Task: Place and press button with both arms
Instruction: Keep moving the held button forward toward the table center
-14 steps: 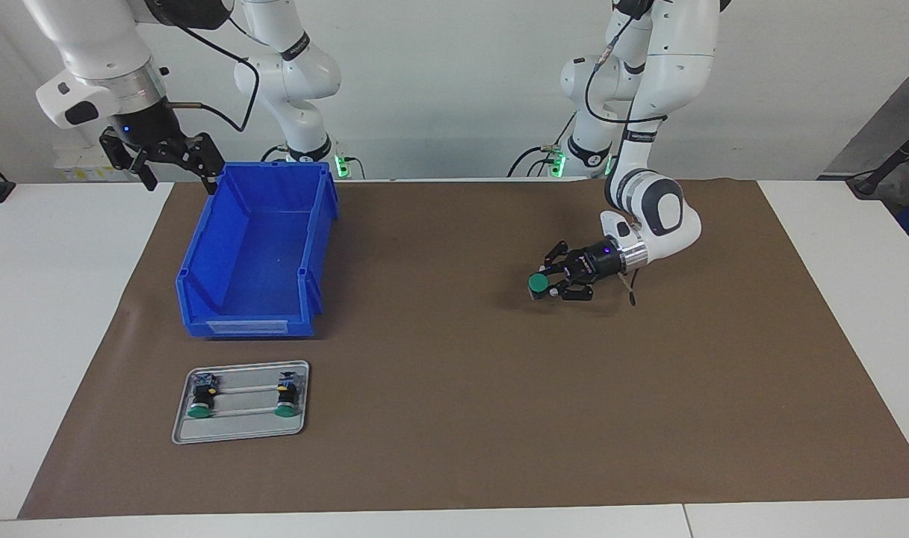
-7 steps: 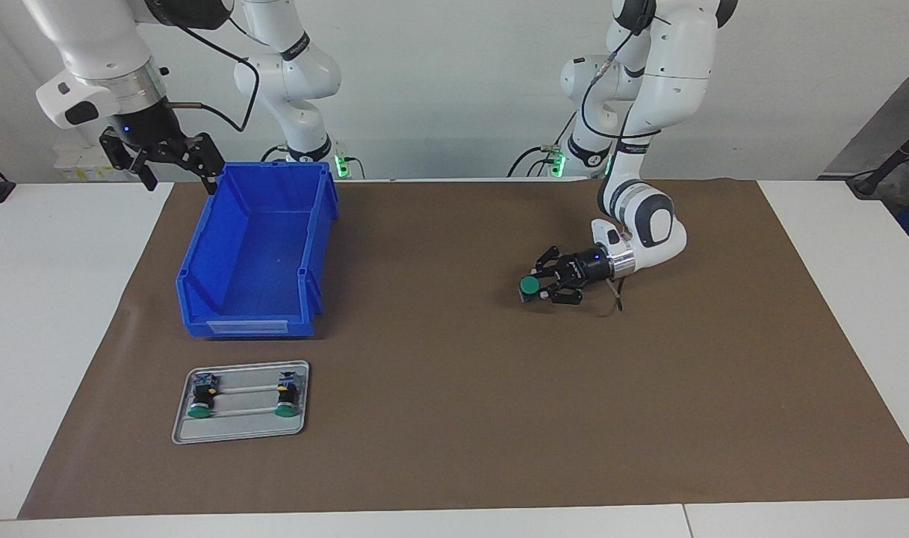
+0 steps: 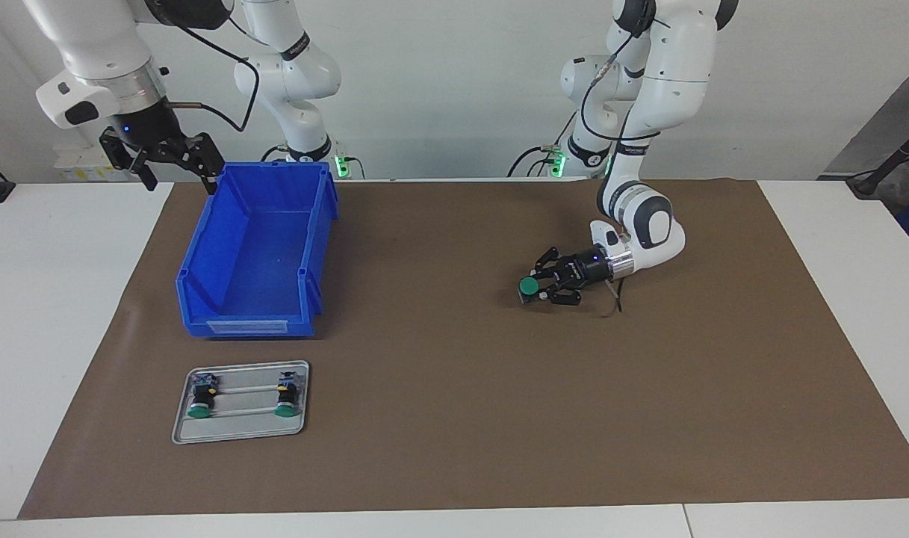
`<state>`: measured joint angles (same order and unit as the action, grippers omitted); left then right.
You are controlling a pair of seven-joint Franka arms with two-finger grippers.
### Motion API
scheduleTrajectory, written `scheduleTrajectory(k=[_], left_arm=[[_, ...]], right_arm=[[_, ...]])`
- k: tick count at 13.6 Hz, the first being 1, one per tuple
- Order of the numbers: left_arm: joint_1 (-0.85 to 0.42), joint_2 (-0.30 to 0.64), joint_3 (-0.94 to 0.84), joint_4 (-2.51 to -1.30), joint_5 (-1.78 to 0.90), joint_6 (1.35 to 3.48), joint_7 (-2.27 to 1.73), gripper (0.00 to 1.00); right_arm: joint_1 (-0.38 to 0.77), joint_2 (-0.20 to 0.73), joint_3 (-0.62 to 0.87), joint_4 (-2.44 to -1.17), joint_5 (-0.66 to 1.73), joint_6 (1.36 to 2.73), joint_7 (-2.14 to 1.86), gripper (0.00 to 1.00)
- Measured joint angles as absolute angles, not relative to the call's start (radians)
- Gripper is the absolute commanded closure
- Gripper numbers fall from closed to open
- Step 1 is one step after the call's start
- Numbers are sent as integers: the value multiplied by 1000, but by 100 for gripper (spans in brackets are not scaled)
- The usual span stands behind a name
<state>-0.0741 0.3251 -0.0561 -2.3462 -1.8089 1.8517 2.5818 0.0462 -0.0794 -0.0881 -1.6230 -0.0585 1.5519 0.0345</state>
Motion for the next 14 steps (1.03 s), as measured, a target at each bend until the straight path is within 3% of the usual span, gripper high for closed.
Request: scheduleTrajectory(k=[14], left_arm=[[-86,332,-55,-2351,-1809,1863,2611,97]], right_arm=[[46,-79,-88,-1623,-59,1552,34,0]])
